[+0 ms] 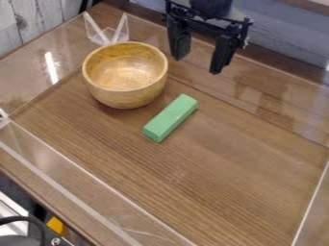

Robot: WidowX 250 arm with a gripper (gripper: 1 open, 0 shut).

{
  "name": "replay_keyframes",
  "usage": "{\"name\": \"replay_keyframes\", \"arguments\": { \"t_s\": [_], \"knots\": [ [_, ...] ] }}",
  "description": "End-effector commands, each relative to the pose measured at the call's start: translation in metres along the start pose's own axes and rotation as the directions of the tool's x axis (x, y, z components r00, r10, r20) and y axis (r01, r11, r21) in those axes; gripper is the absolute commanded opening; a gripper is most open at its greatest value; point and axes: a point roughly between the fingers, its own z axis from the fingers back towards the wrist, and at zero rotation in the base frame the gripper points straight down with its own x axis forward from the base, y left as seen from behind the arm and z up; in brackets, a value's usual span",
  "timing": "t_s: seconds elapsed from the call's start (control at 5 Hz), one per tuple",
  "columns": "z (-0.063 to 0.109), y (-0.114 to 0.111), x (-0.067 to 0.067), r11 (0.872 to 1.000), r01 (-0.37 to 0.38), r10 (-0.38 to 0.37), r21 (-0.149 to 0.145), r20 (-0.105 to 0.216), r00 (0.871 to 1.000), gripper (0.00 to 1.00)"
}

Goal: Put the green block in the brown bowl

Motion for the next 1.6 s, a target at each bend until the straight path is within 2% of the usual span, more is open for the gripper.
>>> {"name": "replay_keyframes", "arguments": {
  "t_s": [0.0, 0.2, 0.4, 0.6, 0.8, 1.0, 1.2, 1.4],
  "knots": [
    [0.001, 0.005, -0.008, 1.0, -0.009, 0.009, -0.004, -0.006, 1.0, 1.0],
    [-0.007, 0.012, -0.02, 0.999, 0.051, -0.051, -0.005, 0.002, 0.999, 1.0],
    [-0.013, 0.017, -0.022, 0.993, 0.117, -0.117, -0.001, 0.023, 0.993, 1.0],
    [-0.017, 0.009, -0.018, 0.994, 0.112, -0.112, -0.002, 0.039, 0.993, 1.0],
    [-0.019, 0.0, -0.015, 0.995, 0.103, -0.103, -0.005, 0.038, 0.994, 1.0],
    [-0.025, -0.006, -0.027, 0.986, 0.167, -0.167, -0.004, 0.033, 0.985, 1.0],
    [-0.031, -0.008, -0.036, 0.971, 0.241, -0.241, 0.009, 0.055, 0.969, 1.0],
    [-0.035, -0.01, -0.036, 0.976, 0.215, -0.216, 0.019, 0.066, 0.974, 1.0]
  ]
}}
